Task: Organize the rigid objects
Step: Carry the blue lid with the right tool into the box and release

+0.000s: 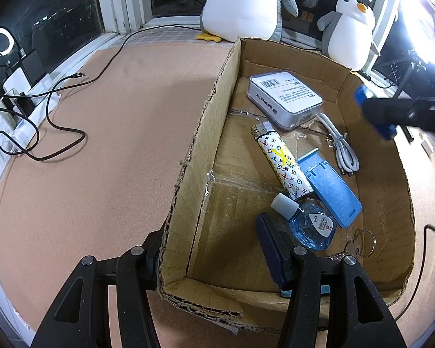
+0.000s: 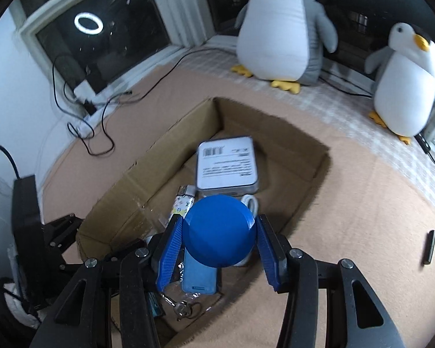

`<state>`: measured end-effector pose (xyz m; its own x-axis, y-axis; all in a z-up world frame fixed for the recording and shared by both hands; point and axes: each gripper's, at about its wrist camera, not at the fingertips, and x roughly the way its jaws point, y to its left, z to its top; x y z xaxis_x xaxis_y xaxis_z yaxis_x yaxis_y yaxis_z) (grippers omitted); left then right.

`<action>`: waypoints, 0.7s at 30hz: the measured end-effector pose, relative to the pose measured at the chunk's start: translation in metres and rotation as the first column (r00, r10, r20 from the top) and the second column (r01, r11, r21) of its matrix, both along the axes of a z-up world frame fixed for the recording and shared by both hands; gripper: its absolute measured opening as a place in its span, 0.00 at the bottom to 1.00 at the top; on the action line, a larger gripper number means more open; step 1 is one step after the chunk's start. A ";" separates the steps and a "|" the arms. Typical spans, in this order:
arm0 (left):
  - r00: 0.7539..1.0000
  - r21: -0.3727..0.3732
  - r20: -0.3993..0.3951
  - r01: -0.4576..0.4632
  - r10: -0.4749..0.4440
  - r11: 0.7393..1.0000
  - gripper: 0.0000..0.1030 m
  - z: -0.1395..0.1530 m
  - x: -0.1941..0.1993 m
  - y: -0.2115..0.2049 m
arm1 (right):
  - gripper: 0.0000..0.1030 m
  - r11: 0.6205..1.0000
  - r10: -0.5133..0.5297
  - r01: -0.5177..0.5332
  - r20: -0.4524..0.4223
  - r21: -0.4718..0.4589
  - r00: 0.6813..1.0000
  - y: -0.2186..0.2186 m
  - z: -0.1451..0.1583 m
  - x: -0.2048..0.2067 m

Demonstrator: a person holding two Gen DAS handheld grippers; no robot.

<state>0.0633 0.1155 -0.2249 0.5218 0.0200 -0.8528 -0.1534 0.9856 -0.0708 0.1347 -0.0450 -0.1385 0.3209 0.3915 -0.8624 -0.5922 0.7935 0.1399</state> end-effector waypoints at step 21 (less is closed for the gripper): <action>1.000 0.000 0.002 0.001 -0.001 1.000 0.57 0.000 -0.001 0.000 | 0.56 0.999 0.035 -0.035 -0.023 -0.006 0.999 0.018 -0.017 -0.002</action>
<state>0.0625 0.1159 -0.2253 0.5234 0.0196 -0.8519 -0.1527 0.9857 -0.0711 0.1324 -0.0274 -0.1551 0.2875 0.3962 -0.8720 -0.6165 0.7733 0.1481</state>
